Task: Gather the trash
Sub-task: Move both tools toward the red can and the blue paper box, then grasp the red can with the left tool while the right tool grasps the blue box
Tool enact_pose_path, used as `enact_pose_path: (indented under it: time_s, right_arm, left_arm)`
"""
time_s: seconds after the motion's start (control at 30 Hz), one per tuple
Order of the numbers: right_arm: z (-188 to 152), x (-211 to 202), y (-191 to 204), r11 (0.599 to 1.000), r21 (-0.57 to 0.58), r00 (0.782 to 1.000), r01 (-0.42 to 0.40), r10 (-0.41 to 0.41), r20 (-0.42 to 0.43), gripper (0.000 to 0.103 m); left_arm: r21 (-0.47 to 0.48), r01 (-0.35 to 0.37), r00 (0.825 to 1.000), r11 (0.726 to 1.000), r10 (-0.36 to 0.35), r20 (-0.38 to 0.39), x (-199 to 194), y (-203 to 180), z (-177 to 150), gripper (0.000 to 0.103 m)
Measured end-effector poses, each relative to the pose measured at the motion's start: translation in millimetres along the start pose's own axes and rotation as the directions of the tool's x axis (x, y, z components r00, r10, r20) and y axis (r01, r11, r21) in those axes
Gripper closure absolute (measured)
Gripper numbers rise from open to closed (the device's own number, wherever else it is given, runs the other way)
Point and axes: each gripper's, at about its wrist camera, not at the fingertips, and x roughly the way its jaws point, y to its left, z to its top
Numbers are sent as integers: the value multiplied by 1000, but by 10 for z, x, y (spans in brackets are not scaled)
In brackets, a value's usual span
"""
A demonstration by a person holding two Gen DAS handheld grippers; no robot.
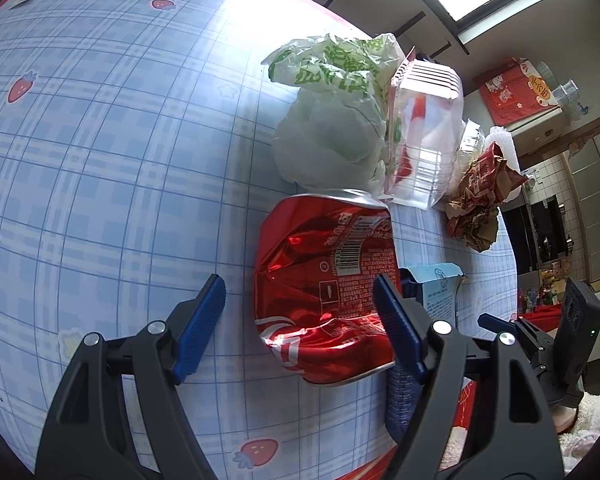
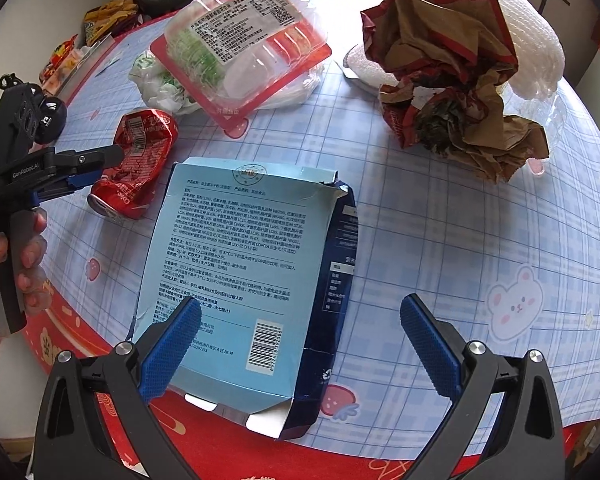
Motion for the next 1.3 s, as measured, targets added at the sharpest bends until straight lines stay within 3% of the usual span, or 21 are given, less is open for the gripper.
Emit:
enact_pose_path:
  time_s: [0.27, 0.57, 0.67, 0.7, 0.8, 1.07, 1.3]
  right_arm:
    - [-8, 209, 73, 1000, -28, 996, -1, -2, -86, 6]
    - [-8, 275, 95, 999, -16, 993, -47, 45, -104, 6]
    - [21, 311, 129, 999, -11, 993, -53, 52, -108, 6]
    - [13, 306, 123, 998, -9, 993, -55, 53, -109, 6]
    - [11, 319, 118, 998, -4, 992, -60, 59, -112, 6]
    - [-11, 315, 42, 996, 23, 989, -86, 88, -117, 6]
    - [-67, 316, -46, 991, 57, 985, -118, 124, -121, 6]
  left_arm:
    - [-118, 145, 989, 982, -148, -17, 73, 38, -46, 28]
    - [-184, 225, 972, 957, -233, -21, 164, 3, -128, 30]
    - [-188, 228, 969, 955, -242, -56, 225, -35, -144, 43]
    - [-183, 219, 970, 958, -235, -69, 258, -69, -156, 48]
    - [-188, 216, 969, 958, -234, -82, 268, -79, -179, 49]
    - [-92, 75, 996, 993, -79, -49, 0, -147, -259, 57]
    - [12, -43, 998, 999, 43, -37, -254, -229, -483, 60]
